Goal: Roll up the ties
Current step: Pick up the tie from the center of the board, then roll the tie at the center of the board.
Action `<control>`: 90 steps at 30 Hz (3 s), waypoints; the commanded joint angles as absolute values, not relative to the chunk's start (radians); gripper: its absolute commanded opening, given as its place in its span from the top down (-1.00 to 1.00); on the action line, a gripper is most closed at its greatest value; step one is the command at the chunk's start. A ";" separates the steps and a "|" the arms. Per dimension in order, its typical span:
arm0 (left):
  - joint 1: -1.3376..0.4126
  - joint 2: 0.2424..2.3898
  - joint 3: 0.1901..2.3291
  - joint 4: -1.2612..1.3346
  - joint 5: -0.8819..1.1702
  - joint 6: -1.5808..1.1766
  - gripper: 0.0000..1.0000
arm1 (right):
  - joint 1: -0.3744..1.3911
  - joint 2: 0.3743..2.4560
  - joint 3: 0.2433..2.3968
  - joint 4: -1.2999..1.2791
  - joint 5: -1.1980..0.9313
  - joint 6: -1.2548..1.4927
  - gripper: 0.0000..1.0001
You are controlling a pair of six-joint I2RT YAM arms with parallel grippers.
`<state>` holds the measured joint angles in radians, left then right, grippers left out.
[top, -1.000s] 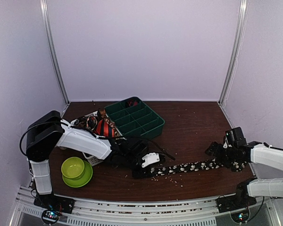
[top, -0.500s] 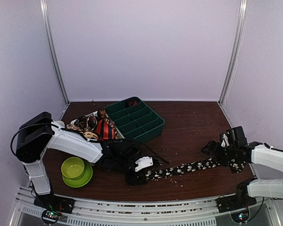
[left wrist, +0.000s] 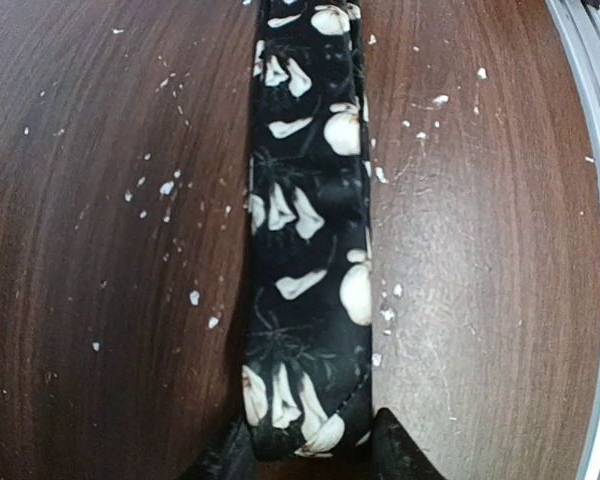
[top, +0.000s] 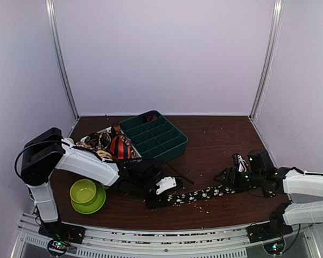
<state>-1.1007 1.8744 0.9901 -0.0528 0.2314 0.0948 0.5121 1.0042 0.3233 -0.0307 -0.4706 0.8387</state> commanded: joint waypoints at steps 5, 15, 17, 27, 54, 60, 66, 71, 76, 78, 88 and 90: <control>-1.098 1.823 0.933 -0.033 0.216 0.072 0.46 | 0.659 1.160 0.425 0.099 -0.429 0.867 0.01; -1.098 1.706 0.856 -0.035 0.191 0.059 0.59 | 0.876 1.498 0.620 0.208 -0.432 0.884 0.72; -1.098 1.696 0.855 -0.033 0.189 0.056 0.60 | 0.915 1.572 0.663 0.224 -0.438 0.886 0.82; -1.098 1.593 0.836 -0.001 0.212 0.058 0.76 | 0.976 1.838 0.724 0.370 -0.486 0.975 1.00; -1.106 1.797 1.085 -0.076 0.285 0.129 0.77 | 0.812 1.430 0.468 0.339 -0.495 0.940 0.37; -1.109 1.910 1.143 -0.030 0.321 0.109 0.71 | 0.787 1.427 0.421 0.407 -0.532 0.972 0.28; -1.109 1.990 1.151 0.000 0.345 0.092 0.28 | 0.786 1.438 0.413 0.423 -0.546 0.977 0.18; -1.109 2.001 1.130 0.018 0.337 0.084 0.01 | 0.788 1.473 0.416 0.453 -0.566 0.989 0.12; -1.109 2.001 1.129 0.032 0.331 0.074 -0.09 | 0.799 1.510 0.432 0.483 -0.590 1.005 0.09; -1.109 2.002 1.127 0.039 0.330 0.065 -0.12 | 0.805 1.515 0.435 0.483 -0.593 1.005 0.06; -1.108 2.001 1.121 0.065 0.331 0.044 -0.23 | 0.810 1.497 0.410 0.502 -0.590 1.011 -0.11; -1.108 2.004 1.122 0.067 0.332 0.044 -0.22 | 0.814 1.511 0.418 0.502 -0.588 1.010 -0.06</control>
